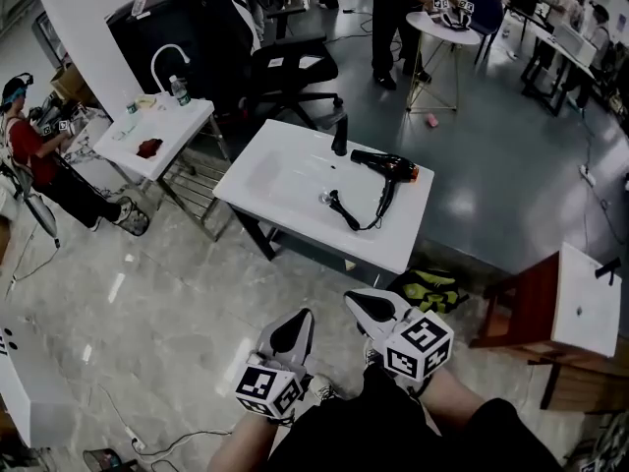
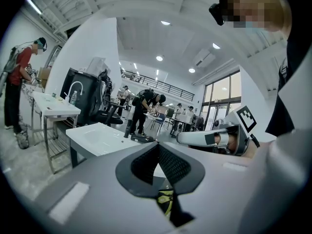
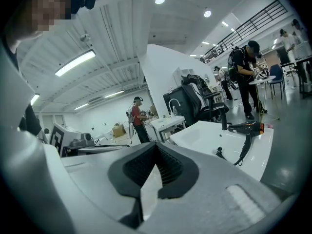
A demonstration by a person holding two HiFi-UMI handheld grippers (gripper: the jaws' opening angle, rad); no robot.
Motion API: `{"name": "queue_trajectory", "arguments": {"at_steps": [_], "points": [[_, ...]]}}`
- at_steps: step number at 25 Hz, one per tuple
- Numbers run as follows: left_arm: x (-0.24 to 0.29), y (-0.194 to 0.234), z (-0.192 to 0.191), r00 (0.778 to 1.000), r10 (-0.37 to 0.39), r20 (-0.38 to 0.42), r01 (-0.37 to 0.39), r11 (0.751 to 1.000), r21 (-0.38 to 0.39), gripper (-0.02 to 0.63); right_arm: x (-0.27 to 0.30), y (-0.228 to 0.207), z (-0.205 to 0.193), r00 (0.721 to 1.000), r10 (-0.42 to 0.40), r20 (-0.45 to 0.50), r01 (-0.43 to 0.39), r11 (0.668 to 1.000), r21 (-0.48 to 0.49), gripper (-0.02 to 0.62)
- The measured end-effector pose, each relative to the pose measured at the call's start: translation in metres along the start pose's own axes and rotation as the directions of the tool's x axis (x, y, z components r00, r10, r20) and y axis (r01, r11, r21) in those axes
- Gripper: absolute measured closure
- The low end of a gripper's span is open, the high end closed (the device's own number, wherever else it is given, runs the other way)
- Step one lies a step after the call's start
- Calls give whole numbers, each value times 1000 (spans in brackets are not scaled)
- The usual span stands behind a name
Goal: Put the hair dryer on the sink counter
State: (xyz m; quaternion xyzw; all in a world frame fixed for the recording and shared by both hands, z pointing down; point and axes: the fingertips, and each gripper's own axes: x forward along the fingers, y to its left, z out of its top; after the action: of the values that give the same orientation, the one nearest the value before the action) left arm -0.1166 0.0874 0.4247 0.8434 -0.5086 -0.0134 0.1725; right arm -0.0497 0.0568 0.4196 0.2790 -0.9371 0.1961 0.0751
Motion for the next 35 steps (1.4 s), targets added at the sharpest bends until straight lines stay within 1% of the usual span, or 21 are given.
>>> {"name": "queue_trajectory", "arguments": {"at_steps": [12,35], "points": [[-25,5,-5,1000,-19,-4,19,1000,3,603,4,30,-8,1000,-3,1,3,1000,-13,595],[-24,-5,-12,998,-57,-26,57,998,10,603,-7,31,-14,999,-35,29,35,999,10,595]]}}
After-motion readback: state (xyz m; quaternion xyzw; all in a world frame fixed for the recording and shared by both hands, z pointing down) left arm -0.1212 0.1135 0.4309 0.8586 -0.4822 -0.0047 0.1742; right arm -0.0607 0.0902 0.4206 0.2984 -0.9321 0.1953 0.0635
